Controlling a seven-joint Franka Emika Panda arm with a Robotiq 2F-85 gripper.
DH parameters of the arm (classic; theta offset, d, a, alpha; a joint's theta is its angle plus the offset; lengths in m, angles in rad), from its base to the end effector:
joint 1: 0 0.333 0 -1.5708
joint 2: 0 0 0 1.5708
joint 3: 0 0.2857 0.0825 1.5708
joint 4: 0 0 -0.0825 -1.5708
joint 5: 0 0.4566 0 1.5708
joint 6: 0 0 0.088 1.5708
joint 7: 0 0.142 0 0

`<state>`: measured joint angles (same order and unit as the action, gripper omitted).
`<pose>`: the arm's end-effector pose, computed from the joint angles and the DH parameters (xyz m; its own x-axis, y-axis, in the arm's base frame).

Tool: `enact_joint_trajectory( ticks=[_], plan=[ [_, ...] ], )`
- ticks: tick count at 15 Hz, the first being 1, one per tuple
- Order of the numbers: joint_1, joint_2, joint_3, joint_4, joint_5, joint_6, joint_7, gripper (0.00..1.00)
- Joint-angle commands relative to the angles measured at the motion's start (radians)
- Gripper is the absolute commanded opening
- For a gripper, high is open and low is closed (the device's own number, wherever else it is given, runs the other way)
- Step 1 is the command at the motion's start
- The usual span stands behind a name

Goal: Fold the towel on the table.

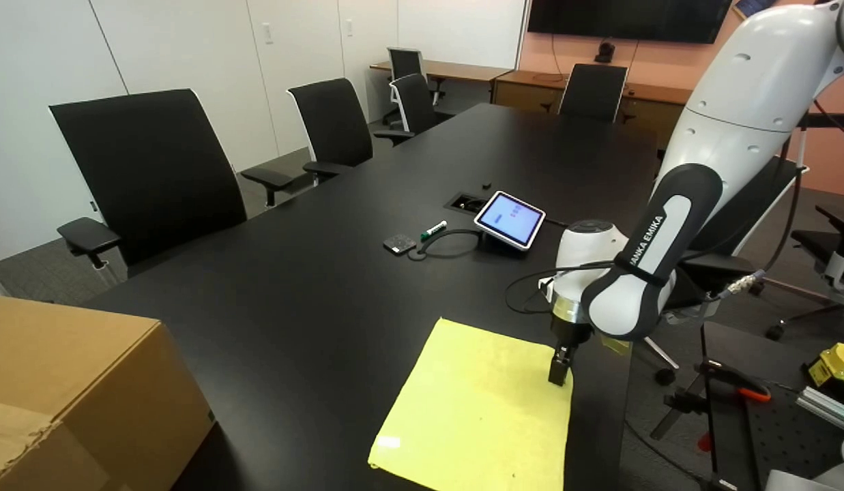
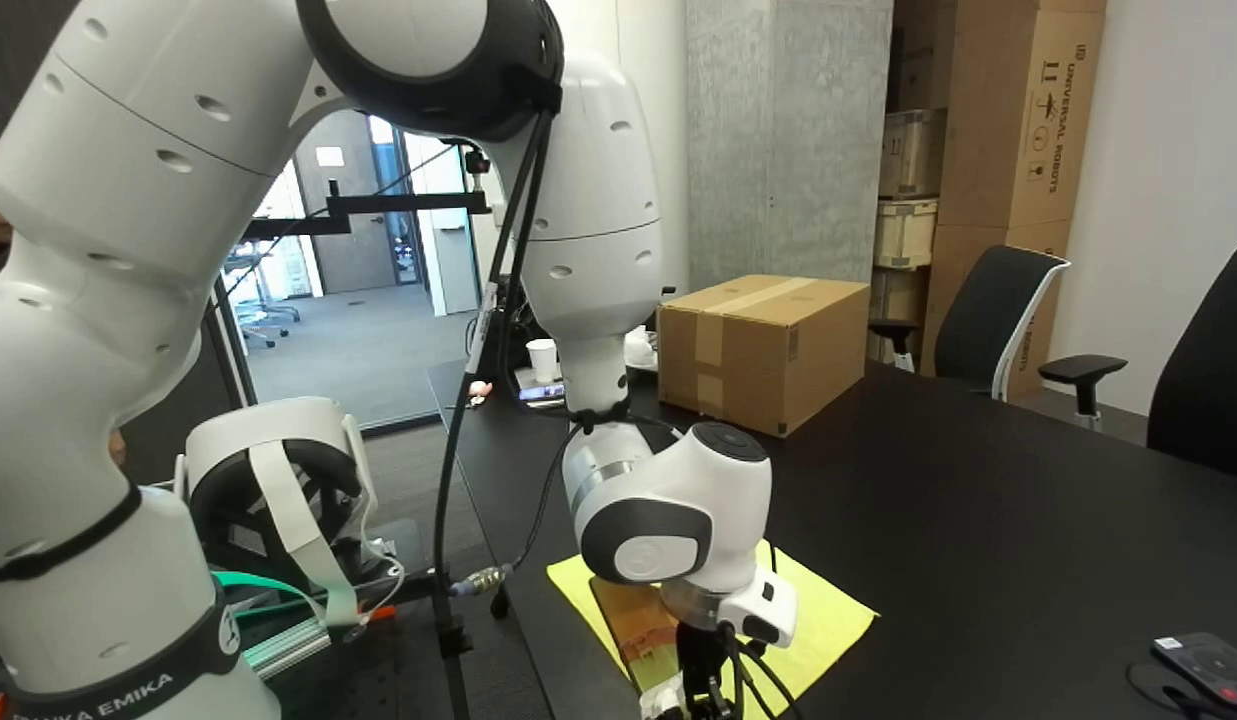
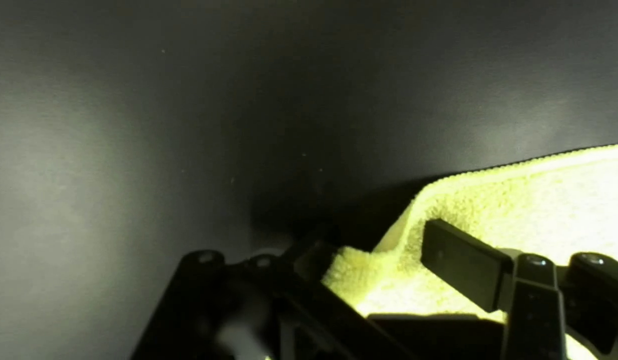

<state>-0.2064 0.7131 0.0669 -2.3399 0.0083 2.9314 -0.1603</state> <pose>0.4400 -0.0502 -0.1031 0.9937 0.0025 -0.1118 -0.0046 -0.9980 -0.0631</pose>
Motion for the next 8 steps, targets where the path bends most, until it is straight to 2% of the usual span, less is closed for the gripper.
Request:
enact_joint_trajectory(
  ticks=[1, 2, 5, 7, 8],
  plan=[
    [0.026, 0.008, -0.012, 0.028, -0.010, -0.015, 0.006, 0.35],
    [0.033, 0.006, -0.013, 0.029, -0.011, -0.018, 0.008, 0.31],
    [0.045, 0.001, -0.019, 0.036, -0.010, -0.029, 0.014, 0.06],
    [0.049, 0.000, -0.020, 0.043, -0.005, -0.035, 0.021, 0.03],
    [0.050, -0.003, -0.021, 0.044, -0.004, -0.041, 0.022, 0.08]
  ],
)
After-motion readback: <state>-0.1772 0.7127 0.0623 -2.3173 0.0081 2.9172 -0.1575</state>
